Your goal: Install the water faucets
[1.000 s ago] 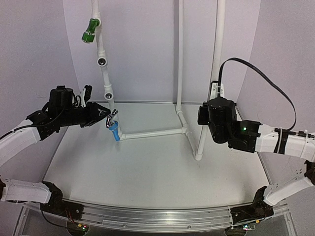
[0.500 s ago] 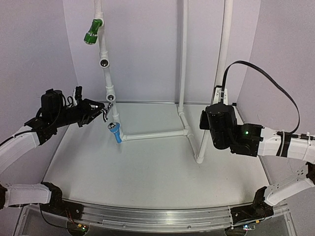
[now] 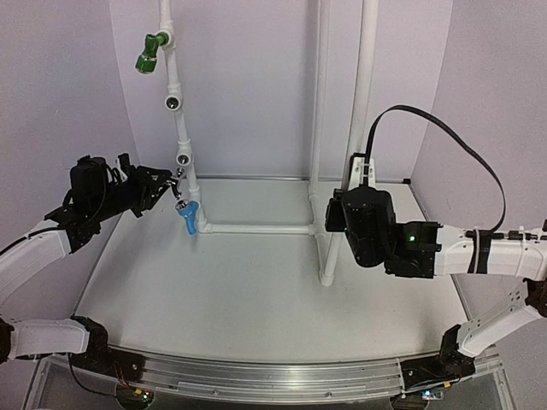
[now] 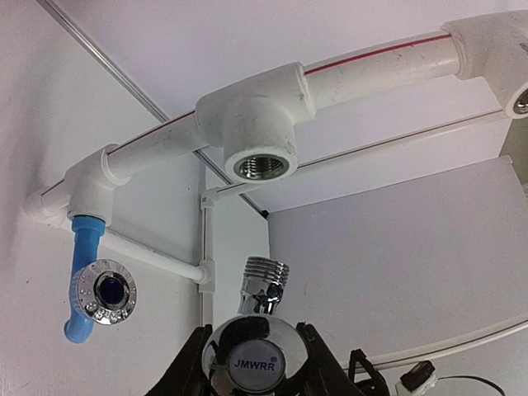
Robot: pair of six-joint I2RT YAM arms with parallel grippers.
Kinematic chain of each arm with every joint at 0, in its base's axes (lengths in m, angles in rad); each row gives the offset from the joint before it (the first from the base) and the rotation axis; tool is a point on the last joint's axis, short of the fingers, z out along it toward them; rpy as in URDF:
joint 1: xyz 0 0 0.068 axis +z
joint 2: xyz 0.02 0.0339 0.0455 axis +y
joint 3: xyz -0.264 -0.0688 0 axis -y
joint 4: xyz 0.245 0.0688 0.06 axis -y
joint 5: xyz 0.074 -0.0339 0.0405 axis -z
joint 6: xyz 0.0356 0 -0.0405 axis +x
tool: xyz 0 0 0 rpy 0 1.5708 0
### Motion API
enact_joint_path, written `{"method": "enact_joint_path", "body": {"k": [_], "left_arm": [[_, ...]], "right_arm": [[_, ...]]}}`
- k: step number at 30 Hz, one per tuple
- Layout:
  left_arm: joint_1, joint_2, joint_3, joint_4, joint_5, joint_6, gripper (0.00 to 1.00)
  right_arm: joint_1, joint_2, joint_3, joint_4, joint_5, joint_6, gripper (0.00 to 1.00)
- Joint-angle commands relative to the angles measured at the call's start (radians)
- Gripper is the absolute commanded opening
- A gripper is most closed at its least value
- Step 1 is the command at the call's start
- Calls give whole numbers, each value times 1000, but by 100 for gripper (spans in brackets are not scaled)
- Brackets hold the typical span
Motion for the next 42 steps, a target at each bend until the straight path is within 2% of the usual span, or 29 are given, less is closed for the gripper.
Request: {"method": "enact_joint_path", "body": {"k": [1,2,5,9,13,16,19,23,27,29,32,35,39,42], "left_arm": [[8,3,22,107,36,-46,0],[8,2,10,123,59,-47,0],[9,0,-22,185,132,-44,0],[9,11,-33,211,211,-5,0],[9,-1,-44,176,211,37,0],[9,0,-23,128,205,76,0],[8,8,12,85,200,121,0],[8,26,30,71,199,140,0],[8,50,25,116,247,124,0],[7,53,26,119,263,125,0],[5,61,31,122,294,129,0],[-11,70,30,134,308,127,0],[-64,87,35,164,300,126,0],[-133,121,45,215,279,114,0]], "right_arm": [[23,13,23,49,-344,199,35],[23,2,20,36,-357,180,47],[20,-41,9,7,-421,95,72],[20,-95,17,-51,-501,1,87],[20,-178,-9,-60,-616,-98,97],[20,-239,-10,-129,-615,-162,98],[20,-304,-7,-220,-528,-197,97],[19,-377,-40,-251,-509,-236,98],[5,-331,-16,-332,-278,-165,98],[-74,-329,-18,-373,-251,-108,98],[-351,-346,-47,-402,-441,-28,96],[-559,-308,-49,-394,-651,-14,96],[-705,-102,54,-372,-945,-14,98],[-740,99,195,-305,-1302,36,97]]}}
